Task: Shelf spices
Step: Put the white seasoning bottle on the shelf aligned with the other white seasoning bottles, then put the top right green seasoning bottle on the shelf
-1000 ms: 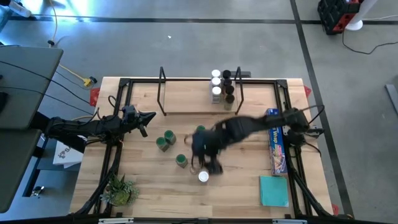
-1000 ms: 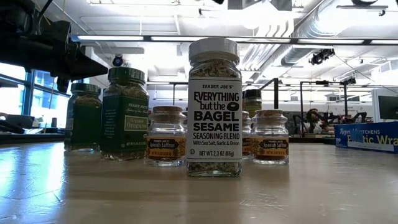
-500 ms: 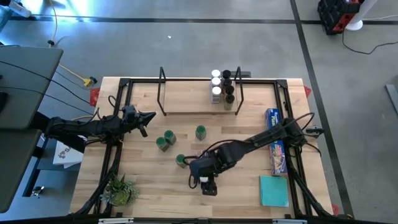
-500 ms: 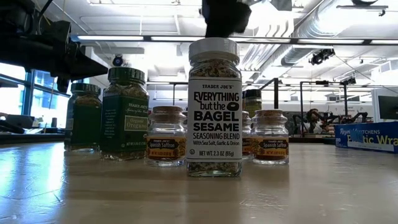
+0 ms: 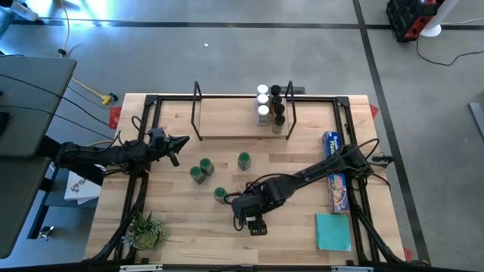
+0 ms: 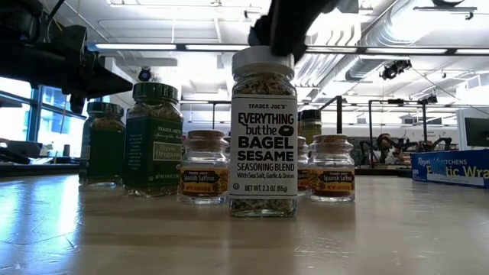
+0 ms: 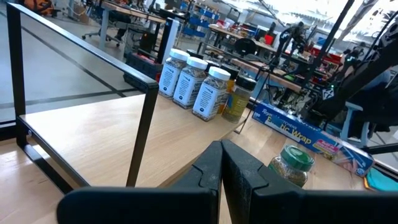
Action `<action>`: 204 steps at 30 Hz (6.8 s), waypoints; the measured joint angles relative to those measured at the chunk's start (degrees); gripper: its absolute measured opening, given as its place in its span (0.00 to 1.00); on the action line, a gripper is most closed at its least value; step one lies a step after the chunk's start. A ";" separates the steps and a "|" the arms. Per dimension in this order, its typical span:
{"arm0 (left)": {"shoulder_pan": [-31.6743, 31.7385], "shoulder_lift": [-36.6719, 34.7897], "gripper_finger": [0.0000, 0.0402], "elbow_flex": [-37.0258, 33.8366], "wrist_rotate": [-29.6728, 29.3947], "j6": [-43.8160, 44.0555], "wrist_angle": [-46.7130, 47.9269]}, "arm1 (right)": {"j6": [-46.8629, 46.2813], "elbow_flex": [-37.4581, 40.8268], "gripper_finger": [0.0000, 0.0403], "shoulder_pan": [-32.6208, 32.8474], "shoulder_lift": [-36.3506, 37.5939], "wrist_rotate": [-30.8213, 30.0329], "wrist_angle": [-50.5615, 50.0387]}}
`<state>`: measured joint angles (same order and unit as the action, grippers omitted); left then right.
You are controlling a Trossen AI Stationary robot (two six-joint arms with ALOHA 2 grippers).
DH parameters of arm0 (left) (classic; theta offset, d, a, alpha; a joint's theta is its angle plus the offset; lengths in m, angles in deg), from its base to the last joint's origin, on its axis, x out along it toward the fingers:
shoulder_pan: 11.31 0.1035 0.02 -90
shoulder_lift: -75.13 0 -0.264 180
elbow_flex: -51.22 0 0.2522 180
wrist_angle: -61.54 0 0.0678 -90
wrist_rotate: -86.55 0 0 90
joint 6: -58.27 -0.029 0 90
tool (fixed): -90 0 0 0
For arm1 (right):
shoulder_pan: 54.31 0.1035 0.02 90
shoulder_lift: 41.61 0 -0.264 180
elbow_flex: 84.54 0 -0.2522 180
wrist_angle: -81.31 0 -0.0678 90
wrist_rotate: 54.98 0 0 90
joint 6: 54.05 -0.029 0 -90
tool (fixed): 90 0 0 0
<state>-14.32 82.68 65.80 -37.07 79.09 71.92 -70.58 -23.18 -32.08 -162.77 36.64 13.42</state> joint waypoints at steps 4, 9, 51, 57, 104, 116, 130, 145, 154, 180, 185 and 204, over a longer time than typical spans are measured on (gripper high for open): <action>0.00 0.00 0.01 0.00 0.00 0.00 0.00 | -0.08 1.53 0.80 0.09 0.00 -0.46 1.31; 0.00 0.00 0.01 0.02 0.00 0.00 0.00 | -0.08 2.64 0.72 0.03 -0.02 -0.35 5.43; 0.02 0.01 0.01 0.00 -0.02 0.00 -0.02 | 32.38 -16.31 0.48 -38.29 1.61 -3.39 -25.37; 0.02 0.04 0.01 0.00 -0.02 -0.02 0.00 | 36.25 -11.91 0.48 -40.31 1.57 -2.62 -24.13; 0.01 0.04 0.01 0.00 -0.02 -0.01 0.00 | 31.67 -10.08 0.63 -40.77 1.60 -13.38 -23.81; 0.02 0.04 0.01 0.00 -0.02 0.00 0.00 | 23.84 -15.50 0.63 -40.77 1.60 -13.50 -31.25; 0.01 0.04 0.01 0.00 -0.01 0.00 0.00 | 27.58 -14.80 0.39 -35.47 1.61 7.79 -24.91; 0.02 0.05 0.01 0.01 -0.01 0.00 0.00 | 17.92 -6.78 0.03 -38.64 1.60 -2.10 -16.22; 0.02 0.05 0.01 0.00 -0.01 0.00 0.00 | 16.73 -6.78 0.03 -40.73 1.60 -3.12 -16.27; 0.01 0.07 0.01 0.00 0.00 0.00 0.00 | 17.16 -6.86 0.03 -35.79 10.92 1.11 -12.43; 0.02 0.07 0.01 0.00 0.00 0.00 0.00 | 20.04 -6.84 0.04 -29.24 11.33 6.79 -8.29; 0.00 0.07 0.01 0.00 0.00 0.00 0.00 | 32.76 -6.80 0.71 -26.92 3.68 7.79 -6.69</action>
<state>-14.31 82.74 65.80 -37.07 79.09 71.92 -37.82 -29.98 -59.00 -159.09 44.43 6.73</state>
